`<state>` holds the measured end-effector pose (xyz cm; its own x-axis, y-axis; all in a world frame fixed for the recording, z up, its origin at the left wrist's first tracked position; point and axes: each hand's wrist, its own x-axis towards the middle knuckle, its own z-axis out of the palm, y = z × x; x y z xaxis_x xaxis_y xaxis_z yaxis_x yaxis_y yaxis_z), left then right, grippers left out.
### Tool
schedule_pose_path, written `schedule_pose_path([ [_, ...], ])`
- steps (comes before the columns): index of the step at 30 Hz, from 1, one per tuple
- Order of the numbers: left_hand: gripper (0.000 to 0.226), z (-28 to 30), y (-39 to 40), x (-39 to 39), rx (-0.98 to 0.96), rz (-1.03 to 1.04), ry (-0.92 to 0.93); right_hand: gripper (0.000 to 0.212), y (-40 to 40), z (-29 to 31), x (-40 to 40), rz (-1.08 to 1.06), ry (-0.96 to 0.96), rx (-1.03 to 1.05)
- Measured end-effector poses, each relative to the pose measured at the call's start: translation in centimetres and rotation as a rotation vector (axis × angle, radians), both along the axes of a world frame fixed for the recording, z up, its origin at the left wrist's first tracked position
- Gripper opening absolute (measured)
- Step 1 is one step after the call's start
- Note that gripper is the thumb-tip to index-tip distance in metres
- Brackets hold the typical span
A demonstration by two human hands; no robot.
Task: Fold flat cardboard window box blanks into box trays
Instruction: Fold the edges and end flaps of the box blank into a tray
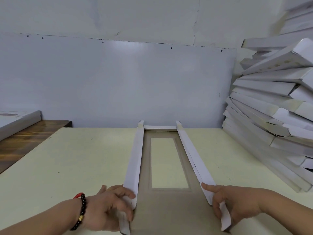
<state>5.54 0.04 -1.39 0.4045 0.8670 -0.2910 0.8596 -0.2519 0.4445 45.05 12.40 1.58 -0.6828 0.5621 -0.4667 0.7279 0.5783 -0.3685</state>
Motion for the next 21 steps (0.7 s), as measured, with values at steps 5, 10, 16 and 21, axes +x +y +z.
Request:
schedule_pose_path([
  [5, 0.017, 0.2, 0.8, 1.4, -0.022, -0.024, -0.029, 0.019, -0.1, 0.2, -0.8, -0.006, -0.042, 0.002],
  [10, 0.013, 0.2, 0.5, 1.4, -0.032, 0.02, -0.119, 0.016, -0.4, -0.1, -0.7, -0.002, 0.009, 0.048],
  [16, 0.013, -0.9, 0.2, 1.1, 0.319, 0.075, -0.16, 0.057, -0.6, -1.0, 0.7, 0.06, 0.096, 0.205],
  [21, 0.029, -1.5, -0.1, 3.0, 0.508, 0.096, -0.136, 0.061, -0.6, -1.3, 0.8, 0.067, 0.183, 0.449],
])
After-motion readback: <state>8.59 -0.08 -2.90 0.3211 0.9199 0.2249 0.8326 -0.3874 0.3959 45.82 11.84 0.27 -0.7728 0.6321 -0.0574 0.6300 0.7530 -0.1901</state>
